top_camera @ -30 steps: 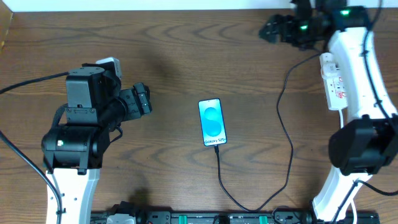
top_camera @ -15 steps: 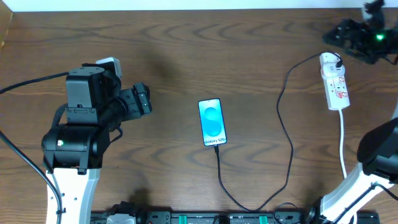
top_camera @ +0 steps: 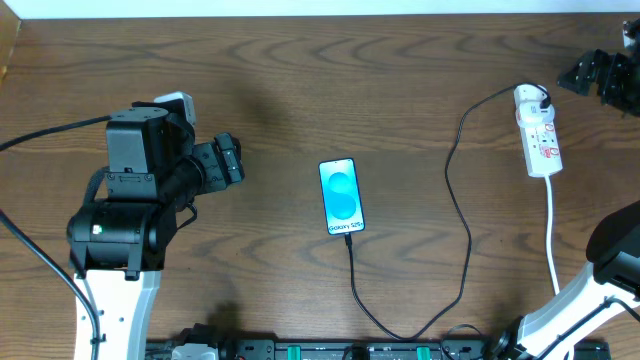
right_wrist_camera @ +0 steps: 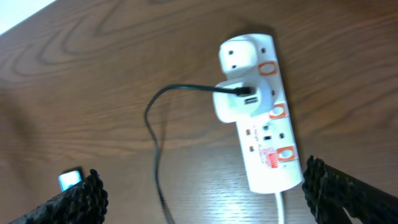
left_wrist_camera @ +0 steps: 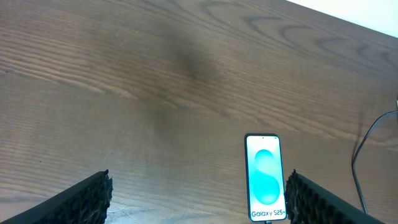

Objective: Plug charger to phone and switch on socket
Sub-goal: 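Move the right gripper over the white power strip's orange switch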

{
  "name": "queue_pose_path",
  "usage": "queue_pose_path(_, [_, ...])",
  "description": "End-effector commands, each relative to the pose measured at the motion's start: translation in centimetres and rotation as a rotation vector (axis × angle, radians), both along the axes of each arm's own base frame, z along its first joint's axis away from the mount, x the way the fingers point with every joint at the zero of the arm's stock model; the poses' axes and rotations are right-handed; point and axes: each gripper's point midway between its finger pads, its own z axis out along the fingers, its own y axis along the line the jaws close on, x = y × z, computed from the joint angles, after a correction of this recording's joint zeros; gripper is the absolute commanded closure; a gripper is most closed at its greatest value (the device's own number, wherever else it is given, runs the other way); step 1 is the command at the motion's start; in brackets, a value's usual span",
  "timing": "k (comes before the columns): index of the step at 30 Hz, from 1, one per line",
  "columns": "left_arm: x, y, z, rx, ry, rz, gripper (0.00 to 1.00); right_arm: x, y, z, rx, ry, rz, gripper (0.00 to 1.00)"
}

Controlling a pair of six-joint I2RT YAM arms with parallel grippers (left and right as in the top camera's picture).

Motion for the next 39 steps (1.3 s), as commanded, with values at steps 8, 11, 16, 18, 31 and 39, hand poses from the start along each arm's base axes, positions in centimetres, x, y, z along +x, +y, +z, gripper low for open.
queue_pose_path(8, [0.1, 0.4, 0.2, 0.021, -0.007, 0.002, 0.11, 0.2, -0.3, -5.0, -0.025, 0.014, 0.018, 0.01])
queue_pose_path(11, [0.1, 0.4, 0.2, 0.021, -0.007, 0.002, 0.11, 0.1, 0.0, -6.0, -0.016, 0.018, 0.024, 0.01])
queue_pose_path(16, [0.1, 0.4, 0.2, 0.021, -0.007, 0.002, 0.11, 0.7, -0.1, -7.2, -0.027, -0.004, 0.027, 0.01])
queue_pose_path(18, [0.1, 0.4, 0.2, 0.021, -0.007, 0.002, 0.11, 0.9, -0.1, -7.9, -0.030, -0.015, 0.027, 0.01])
queue_pose_path(31, [0.1, 0.4, 0.2, 0.021, -0.007, 0.002, 0.11, 2.0, 1.2, -9.9, 0.001, -0.036, 0.032, 0.01])
queue_pose_path(39, [0.1, 0.4, 0.2, 0.021, -0.007, 0.002, 0.11, 2.4, 1.5, -13.5, 0.043, 0.037, 0.037, 0.01])
